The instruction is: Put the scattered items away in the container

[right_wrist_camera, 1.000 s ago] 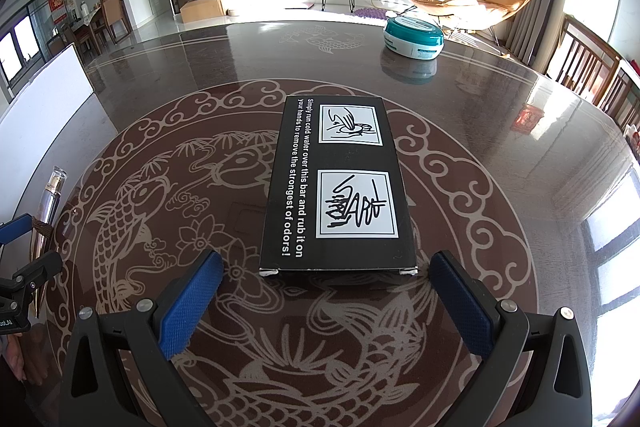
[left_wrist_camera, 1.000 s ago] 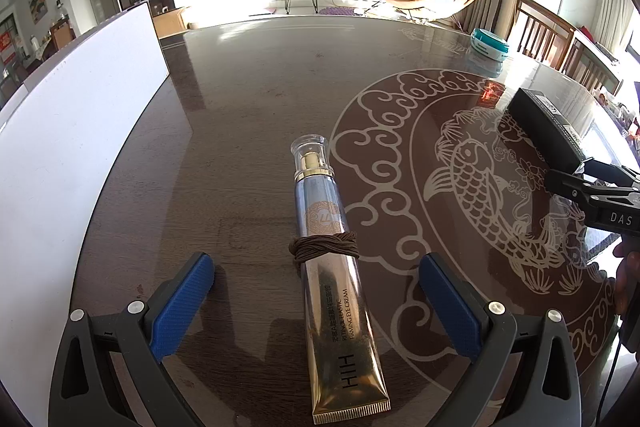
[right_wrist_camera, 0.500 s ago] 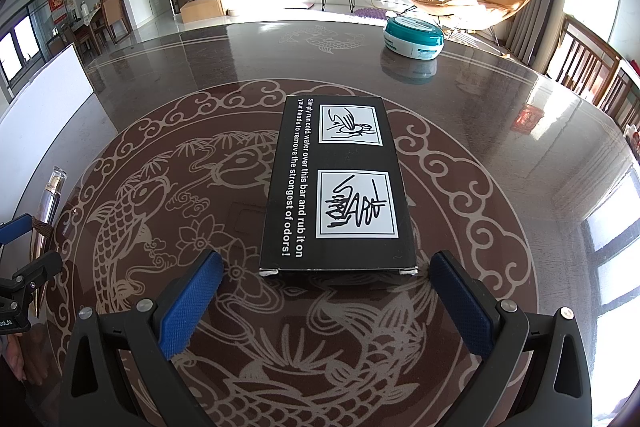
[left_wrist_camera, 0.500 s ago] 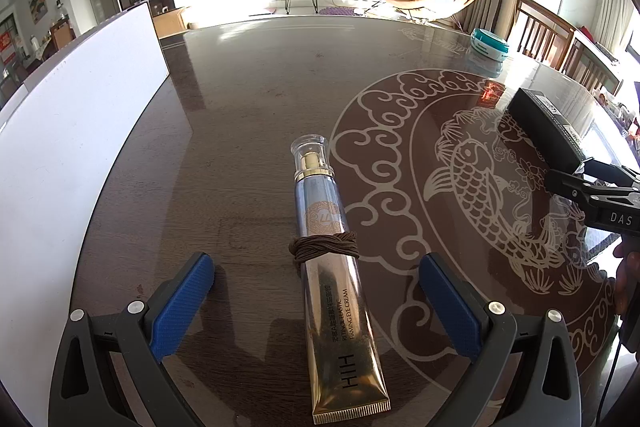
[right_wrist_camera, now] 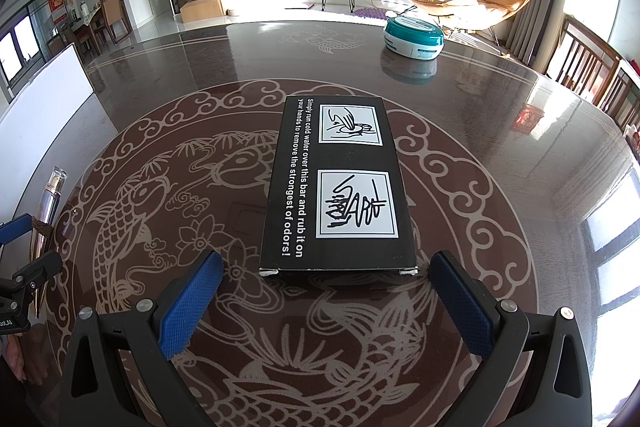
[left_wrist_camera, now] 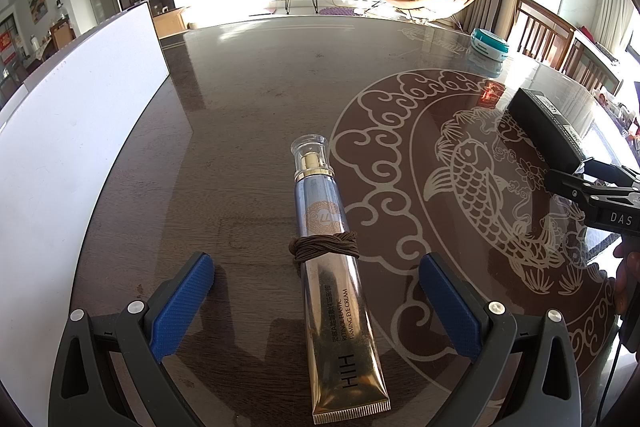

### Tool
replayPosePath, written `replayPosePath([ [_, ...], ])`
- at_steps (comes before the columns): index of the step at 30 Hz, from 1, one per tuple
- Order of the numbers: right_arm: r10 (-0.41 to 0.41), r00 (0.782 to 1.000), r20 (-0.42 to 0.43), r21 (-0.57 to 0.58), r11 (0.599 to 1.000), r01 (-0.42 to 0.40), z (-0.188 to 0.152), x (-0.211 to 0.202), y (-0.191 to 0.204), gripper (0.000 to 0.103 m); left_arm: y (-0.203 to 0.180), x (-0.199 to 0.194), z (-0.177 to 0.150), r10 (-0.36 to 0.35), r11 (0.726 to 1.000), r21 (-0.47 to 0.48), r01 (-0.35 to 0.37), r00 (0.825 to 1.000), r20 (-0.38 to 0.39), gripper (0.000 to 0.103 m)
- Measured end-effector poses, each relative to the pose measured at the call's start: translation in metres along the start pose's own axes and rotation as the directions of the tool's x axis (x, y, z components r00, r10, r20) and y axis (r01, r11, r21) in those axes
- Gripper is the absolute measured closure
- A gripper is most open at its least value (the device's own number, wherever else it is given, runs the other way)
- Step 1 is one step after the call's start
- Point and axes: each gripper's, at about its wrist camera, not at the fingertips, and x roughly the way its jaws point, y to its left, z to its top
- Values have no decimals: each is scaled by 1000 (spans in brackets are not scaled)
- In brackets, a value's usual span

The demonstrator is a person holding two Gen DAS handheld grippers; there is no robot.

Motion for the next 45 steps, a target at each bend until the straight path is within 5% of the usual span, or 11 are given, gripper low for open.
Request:
replayPosePath([
  [45,-1,1000,1,0,1000,1,0,0,0,0,0,1,0,0,1000,-1,0,1000,0,0],
])
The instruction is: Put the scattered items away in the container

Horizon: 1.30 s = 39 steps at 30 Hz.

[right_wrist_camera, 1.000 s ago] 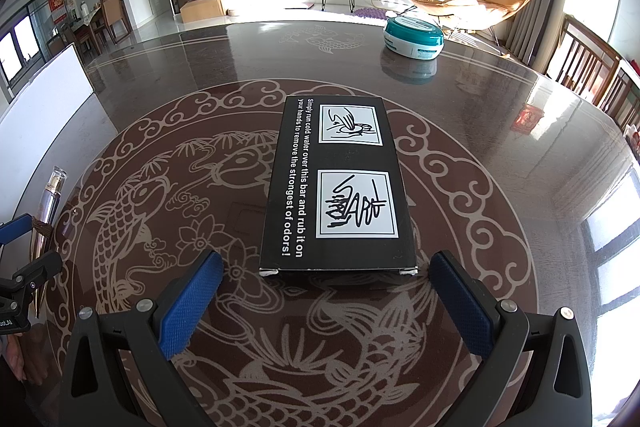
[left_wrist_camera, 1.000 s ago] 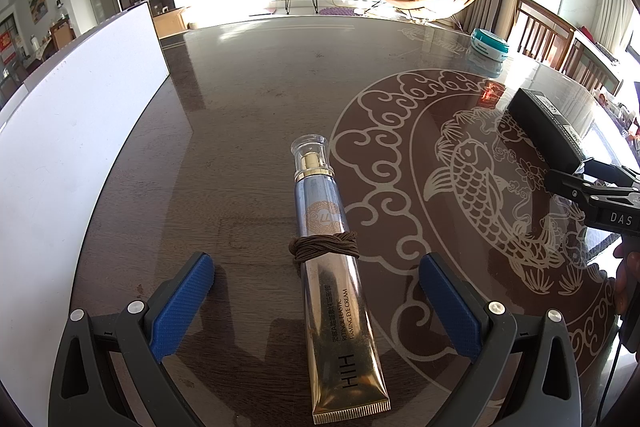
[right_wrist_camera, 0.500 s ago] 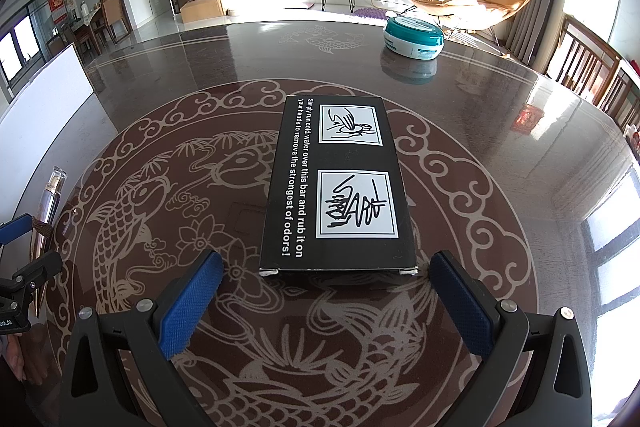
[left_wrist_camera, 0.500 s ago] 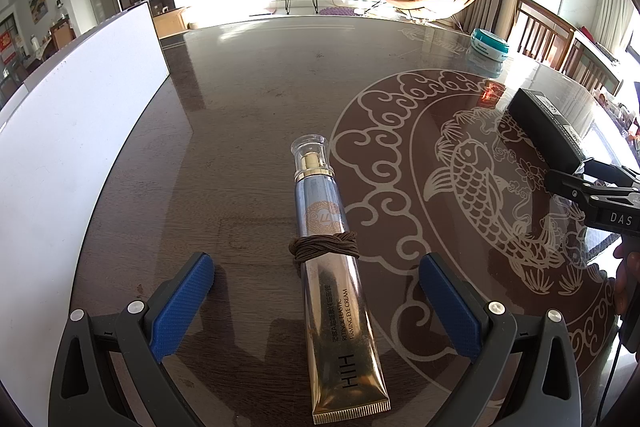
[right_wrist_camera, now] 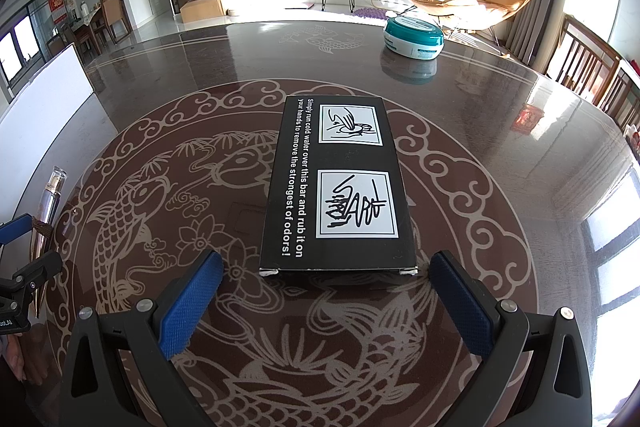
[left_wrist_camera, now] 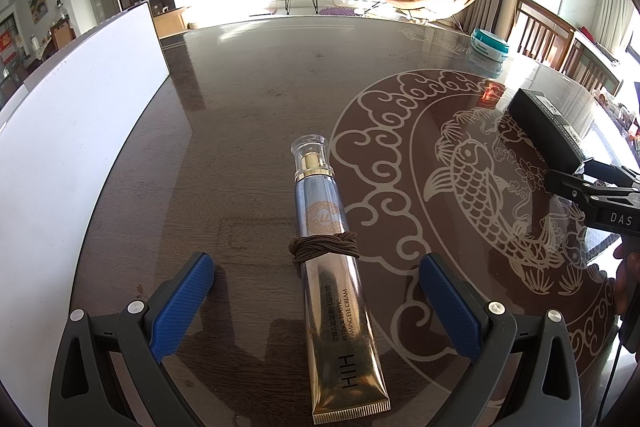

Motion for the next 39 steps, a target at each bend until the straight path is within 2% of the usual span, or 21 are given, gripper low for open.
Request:
replayPosePath([
  [3,-11,1000,9,12,1000,11,0,-1,-1,0,0,0,0,0,1000,0,0,1000,0,0],
  [5,-8,998,62,47,999,5,-2,-11,-7,0,0,0,0,0,1000,0,0,1000,0,0],
  [8,51,993,111,96,993,-62,-4,-19,-19,0,0,0,0,0,1000,0,0,1000,0,0],
  [12,102,991,89,109,988,-111,3,-10,-21,0,0,-1,1,1,1000,0,-1,1000,0,0],
  [15,65,994,93,75,995,-72,16,-3,-16,0,0,-1,1,1,1000,0,-1,1000,0,0],
  [17,48,997,65,49,997,-51,24,6,-12,0,0,-1,1,1,1000,0,-1,1000,0,0],
  [19,58,998,20,31,998,-59,29,18,-8,0,0,-1,1,1,1000,0,-1,1000,0,0],
  [21,51,999,19,8,999,-52,31,20,-3,1,0,-1,0,1,1000,0,-1,1000,0,0],
  [26,63,997,48,-34,998,-61,28,14,9,44,0,-1,0,1,1000,0,-1,1000,0,0],
  [30,99,994,49,-65,993,-95,10,2,25,43,0,-1,0,1,1000,0,-1,1000,0,0],
  [34,134,990,44,-114,985,-129,-23,-22,48,43,0,-1,1,1,1000,0,-1,1000,0,0],
  [39,148,987,55,-40,988,-146,-47,-40,48,42,1,-1,1,1,1000,0,-1,1000,0,0],
])
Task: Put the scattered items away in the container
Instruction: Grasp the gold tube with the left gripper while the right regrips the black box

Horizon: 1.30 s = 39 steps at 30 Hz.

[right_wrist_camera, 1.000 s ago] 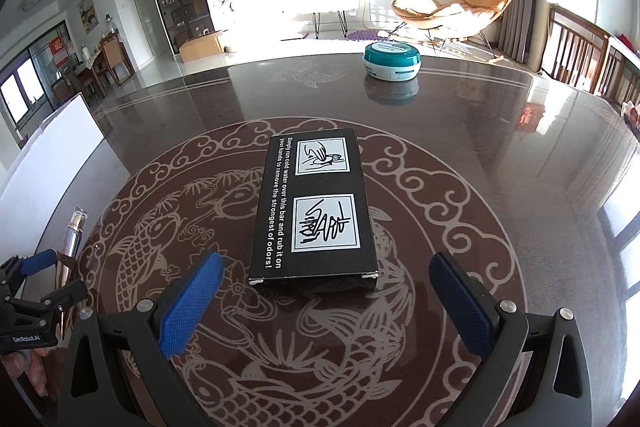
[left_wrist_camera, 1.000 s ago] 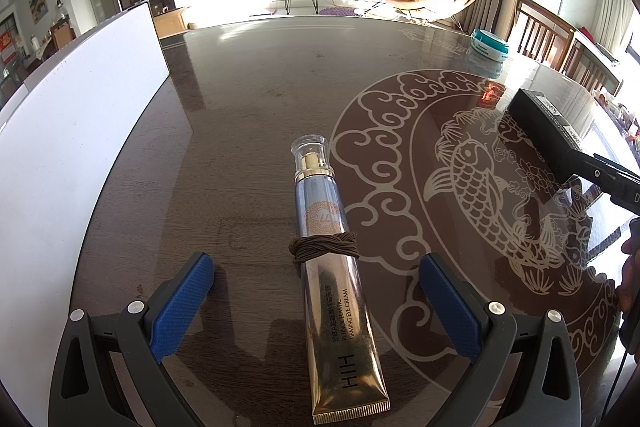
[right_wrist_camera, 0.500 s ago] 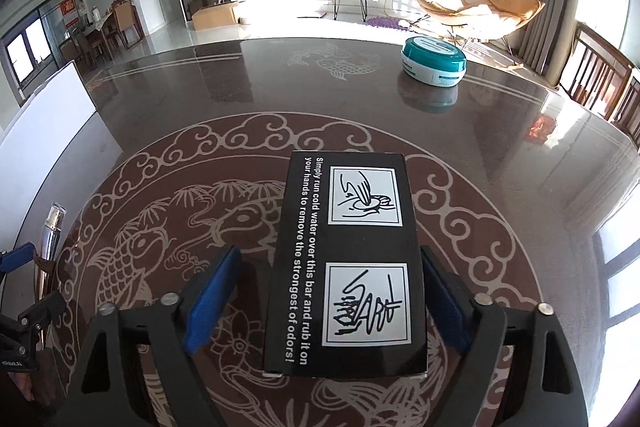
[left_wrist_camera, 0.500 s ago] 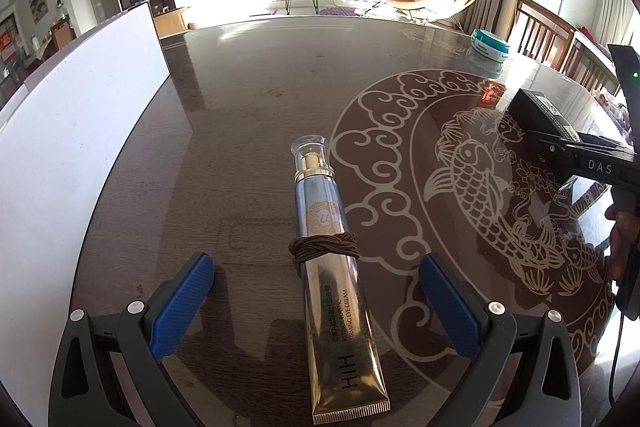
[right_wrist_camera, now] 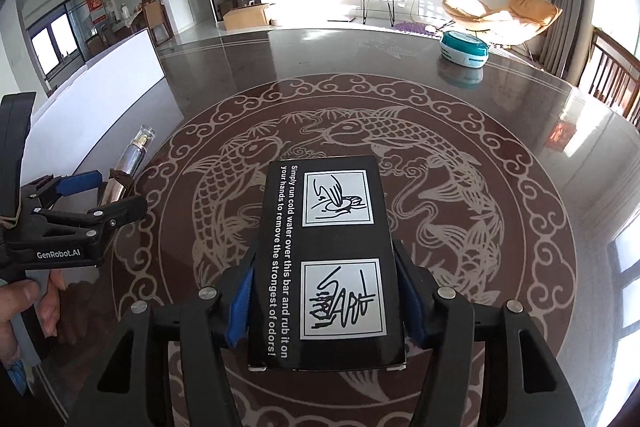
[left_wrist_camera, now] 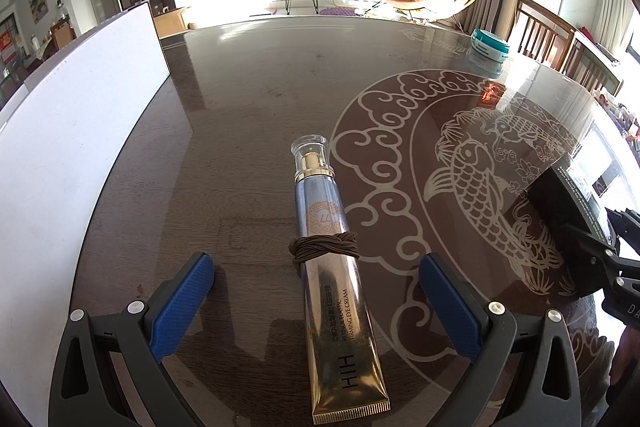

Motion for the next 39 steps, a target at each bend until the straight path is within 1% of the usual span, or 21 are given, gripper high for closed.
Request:
replayPosePath([
  [3,15,1000,5,26,1000,-15,-1,-2,-5,38,1,-1,0,0,1000,0,0,1000,0,0],
  [5,-9,1000,-1,41,999,9,-1,-2,-7,22,1,-1,0,0,1000,0,0,1000,0,0],
  [6,-19,1000,-5,50,999,19,-1,-2,-9,19,1,-1,0,0,1000,0,0,1000,0,0],
  [12,-45,999,-14,36,998,45,0,-2,-8,18,2,-1,3,8,1000,-14,-8,1000,-29,0],
  [13,-52,999,-17,31,998,52,1,-1,-8,18,3,-4,1,18,999,-27,-19,1000,-18,7],
  [14,-55,998,-18,27,998,56,1,-1,-8,18,4,-7,-2,24,999,-36,-24,1000,2,21],
  [15,-55,998,-18,27,998,56,1,-1,-8,18,5,-11,-4,25,999,-37,-24,1000,19,29],
  [16,-52,999,-17,30,998,53,1,-1,-8,18,5,-14,-6,19,999,-32,-18,999,29,46],
  [17,-46,999,-15,34,998,47,1,-1,-8,18,5,-18,-9,4,1000,-22,-3,999,36,67],
  [18,-43,999,-12,39,998,43,1,-2,-9,18,5,-22,-13,-7,1000,-8,7,999,39,77],
  [19,-39,999,-8,42,998,39,1,-2,-10,20,6,-26,-18,-25,1000,4,25,999,38,77],
  [21,10,1000,6,21,1000,-10,1,-4,-7,39,6,-35,-30,-51,998,41,50,998,42,77],
  [22,23,1000,9,-3,1000,-23,1,-5,-2,43,6,-41,-38,-61,996,61,59,997,41,77],
  [24,27,1000,7,-66,997,-27,-1,-6,12,43,9,-54,-55,-89,993,83,86,996,27,77],
  [28,79,997,-5,-38,996,-79,-20,-17,31,42,22,-75,-82,-124,990,71,122,992,15,74],
  [30,92,996,-6,-34,995,-93,-29,-23,36,32,28,-79,-88,-165,985,54,165,986,8,56],
  [31,102,995,-12,-32,994,-102,-32,-24,37,15,28,-79,-89,-174,983,54,174,985,-6,29],
  [32,105,994,-22,-33,994,-105,-34,-24,36,8,28,-77,-90,-164,985,57,165,986,-30,12],
  [34,92,995,-42,-75,993,-95,-37,-24,38,8,23,-76,-91,-141,985,96,145,989,-48,12],
  [36,65,993,-101,-137,987,-79,-34,-22,41,8,18,-74,-90,-116,982,139,124,991,-68,12],
  [39,79,975,-208,-152,982,-112,-21,-16,36,8,10,-67,-81,-108,980,158,123,989,-100,12],
])
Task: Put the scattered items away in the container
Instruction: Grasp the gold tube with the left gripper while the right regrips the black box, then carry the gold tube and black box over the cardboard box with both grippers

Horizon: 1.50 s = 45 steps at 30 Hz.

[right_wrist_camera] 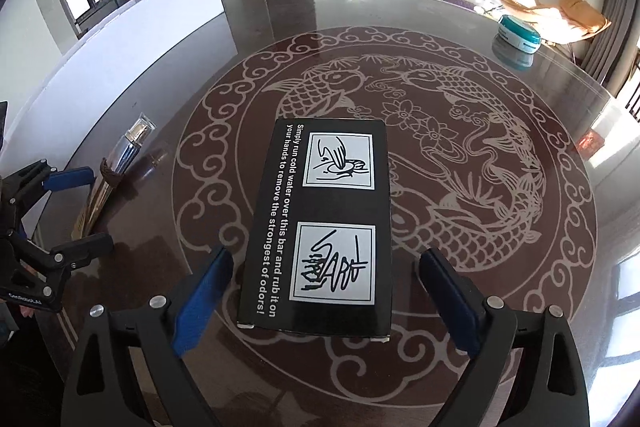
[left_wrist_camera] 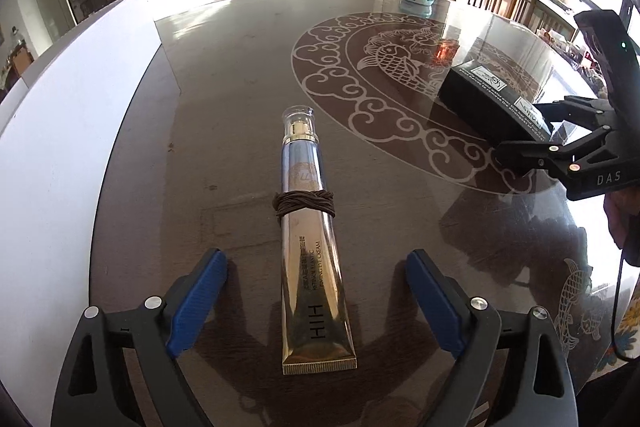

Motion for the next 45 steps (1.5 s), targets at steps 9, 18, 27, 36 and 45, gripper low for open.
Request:
replayPosePath([
  [9,19,986,-168,-93,995,-35,37,-7,0,44,-8,-10,29,-51,999,5,51,999,3,76],
  [18,38,993,-109,-124,991,-51,37,-41,28,44,23,-70,28,-77,989,-117,93,989,128,76],
  [27,187,980,62,-242,956,-167,120,-101,136,44,134,-192,31,35,956,-286,65,942,333,76],
  [36,433,900,57,-389,839,-379,193,-96,303,44,283,-195,-18,195,848,-526,-66,961,194,76],
  [45,371,918,-140,-425,815,-394,191,9,391,40,314,-138,-63,181,779,-614,-124,983,32,68],
])
